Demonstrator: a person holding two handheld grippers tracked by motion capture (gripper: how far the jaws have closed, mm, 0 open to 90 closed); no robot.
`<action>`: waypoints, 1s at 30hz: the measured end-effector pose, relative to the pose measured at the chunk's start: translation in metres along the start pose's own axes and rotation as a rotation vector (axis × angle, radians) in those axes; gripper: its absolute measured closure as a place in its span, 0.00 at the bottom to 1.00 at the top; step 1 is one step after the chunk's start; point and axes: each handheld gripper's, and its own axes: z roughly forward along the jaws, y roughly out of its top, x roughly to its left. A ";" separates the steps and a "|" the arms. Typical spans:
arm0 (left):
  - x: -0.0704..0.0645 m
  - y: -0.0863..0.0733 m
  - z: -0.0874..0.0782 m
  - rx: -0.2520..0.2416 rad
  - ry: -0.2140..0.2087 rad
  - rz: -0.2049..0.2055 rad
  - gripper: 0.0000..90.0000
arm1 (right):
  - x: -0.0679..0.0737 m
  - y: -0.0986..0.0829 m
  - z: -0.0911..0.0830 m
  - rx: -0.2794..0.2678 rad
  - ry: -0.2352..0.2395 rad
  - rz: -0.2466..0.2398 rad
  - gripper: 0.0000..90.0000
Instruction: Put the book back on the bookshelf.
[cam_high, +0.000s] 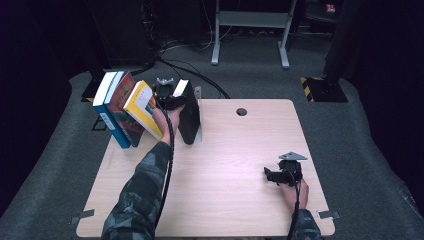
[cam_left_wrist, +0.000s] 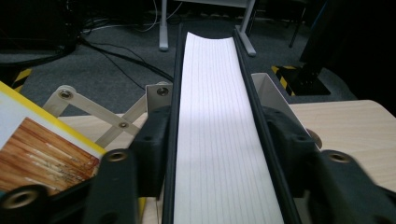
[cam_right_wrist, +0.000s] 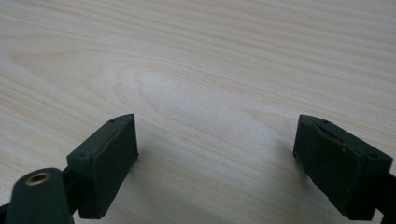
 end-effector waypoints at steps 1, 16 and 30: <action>0.000 0.001 -0.002 -0.001 0.004 0.010 0.45 | 0.000 0.000 0.000 0.000 0.000 0.001 0.14; 0.009 -0.016 -0.058 -0.013 -0.057 0.108 0.17 | 0.000 0.000 0.000 -0.002 -0.001 -0.002 0.14; 0.021 -0.062 -0.110 0.019 -0.139 0.202 0.11 | 0.000 0.000 0.000 -0.003 -0.002 -0.002 0.14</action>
